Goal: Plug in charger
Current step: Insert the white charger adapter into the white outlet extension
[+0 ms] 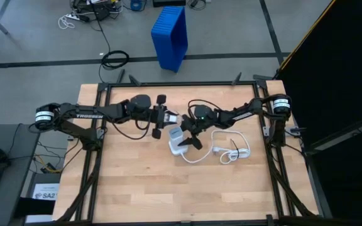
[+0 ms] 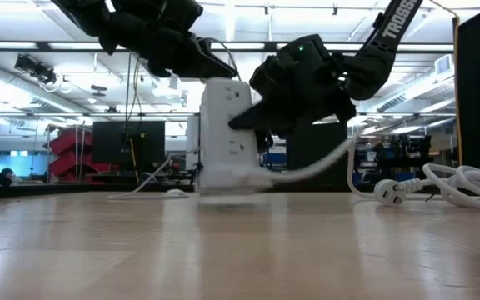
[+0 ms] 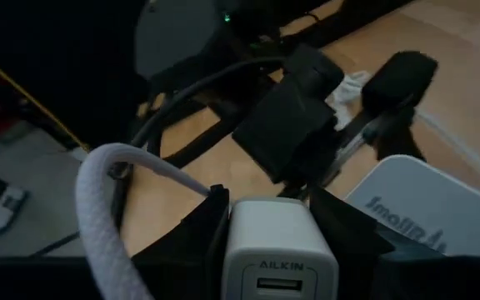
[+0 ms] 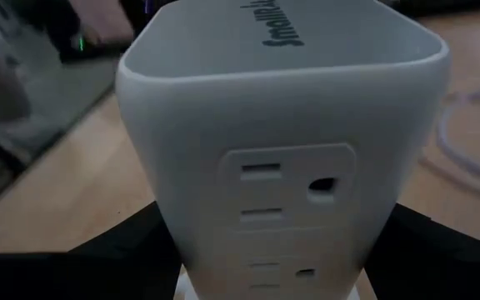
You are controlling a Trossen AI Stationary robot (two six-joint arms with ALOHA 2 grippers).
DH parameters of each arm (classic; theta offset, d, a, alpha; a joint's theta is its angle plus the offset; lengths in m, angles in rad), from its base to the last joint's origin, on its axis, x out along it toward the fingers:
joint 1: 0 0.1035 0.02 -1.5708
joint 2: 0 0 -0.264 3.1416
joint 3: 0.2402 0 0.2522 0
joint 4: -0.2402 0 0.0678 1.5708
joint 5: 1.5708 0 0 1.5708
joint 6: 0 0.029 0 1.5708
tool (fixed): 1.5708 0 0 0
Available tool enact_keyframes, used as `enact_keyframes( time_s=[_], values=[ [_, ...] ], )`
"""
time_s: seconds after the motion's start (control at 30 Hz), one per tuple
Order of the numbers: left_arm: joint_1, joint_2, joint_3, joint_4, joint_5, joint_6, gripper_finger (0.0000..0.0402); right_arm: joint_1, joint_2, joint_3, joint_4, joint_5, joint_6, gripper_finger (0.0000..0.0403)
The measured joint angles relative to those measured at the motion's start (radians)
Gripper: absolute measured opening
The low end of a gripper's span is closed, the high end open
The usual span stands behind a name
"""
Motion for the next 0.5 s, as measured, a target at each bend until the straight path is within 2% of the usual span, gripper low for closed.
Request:
enact_keyframes(
  time_s=[0.13,0.3,0.43,0.5],
  values=[
    [0.0,-0.001,0.0,0.022,-0.001,0.039,0.0123,-0.011,0.0,-0.084,0.181,-0.033,0.074,0.0263],
    [0.0,-0.001,0.0,0.027,0.001,0.102,0.0123,-0.066,0.001,-0.24,0.526,-0.033,0.217,0.0263],
    [-0.001,-0.001,0.0,0.047,0.055,0.164,0.0123,-0.113,0.001,-0.346,0.764,-0.034,0.324,0.0263],
    [-0.007,-0.001,0.0,0.074,0.079,0.176,0.0123,-0.127,0.0,-0.376,0.829,-0.036,0.353,0.0263]
  ],
)
